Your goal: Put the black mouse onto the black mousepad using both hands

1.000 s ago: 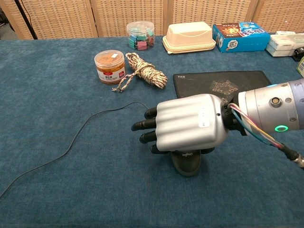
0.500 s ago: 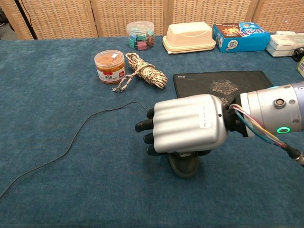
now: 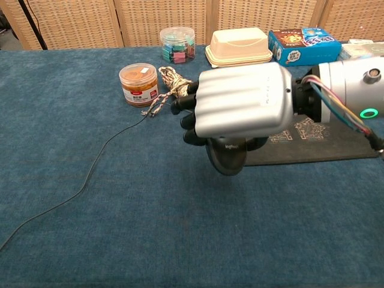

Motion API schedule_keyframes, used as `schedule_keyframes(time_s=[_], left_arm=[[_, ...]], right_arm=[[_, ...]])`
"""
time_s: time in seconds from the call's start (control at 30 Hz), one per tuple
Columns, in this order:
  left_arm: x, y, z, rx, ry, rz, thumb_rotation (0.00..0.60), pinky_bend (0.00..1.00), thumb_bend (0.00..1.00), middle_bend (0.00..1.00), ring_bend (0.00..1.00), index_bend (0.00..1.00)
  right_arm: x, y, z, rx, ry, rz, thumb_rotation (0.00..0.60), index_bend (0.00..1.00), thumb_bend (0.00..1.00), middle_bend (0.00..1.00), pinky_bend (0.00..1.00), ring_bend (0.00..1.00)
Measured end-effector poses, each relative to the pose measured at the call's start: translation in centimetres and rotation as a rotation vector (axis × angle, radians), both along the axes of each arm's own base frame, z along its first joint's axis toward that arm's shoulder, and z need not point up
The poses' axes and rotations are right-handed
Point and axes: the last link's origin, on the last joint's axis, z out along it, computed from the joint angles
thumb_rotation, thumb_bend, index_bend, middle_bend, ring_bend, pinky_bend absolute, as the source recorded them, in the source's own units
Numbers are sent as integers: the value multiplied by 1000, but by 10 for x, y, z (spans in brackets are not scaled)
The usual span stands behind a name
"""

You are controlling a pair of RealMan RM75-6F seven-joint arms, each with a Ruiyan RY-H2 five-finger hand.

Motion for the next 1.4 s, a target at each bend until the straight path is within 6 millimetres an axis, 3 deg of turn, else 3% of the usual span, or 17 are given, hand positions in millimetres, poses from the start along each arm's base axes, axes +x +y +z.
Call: schedule_keyframes(time_s=[0.33, 0.6, 0.8, 1.17, 1.4], left_arm=[[1, 0, -2, -6, 6, 0, 600, 0, 263, 0, 0, 0], [1, 3, -3, -5, 8, 10, 600, 0, 261, 0, 0, 0], [0, 3, -2, -6, 8, 12, 600, 0, 260, 0, 0, 0], [-1, 4, -1, -5, 7, 17, 600, 0, 260, 0, 0, 0], [0, 4, -3, -9, 13, 19, 600, 0, 260, 0, 0, 0]], right_arm=[[-12, -39, 13, -132, 29, 15, 600, 590, 76, 405, 336, 200], [-26, -85, 11, -230, 86, -22, 600, 586, 76, 402, 317, 200], [-31, -104, 6, -254, 132, -53, 600, 585, 78, 402, 307, 200], [-63, -105, 1, -235, 269, -31, 600, 586, 79, 402, 301, 200], [-80, -106, 10, -237, 296, -26, 600, 586, 78, 402, 300, 198]])
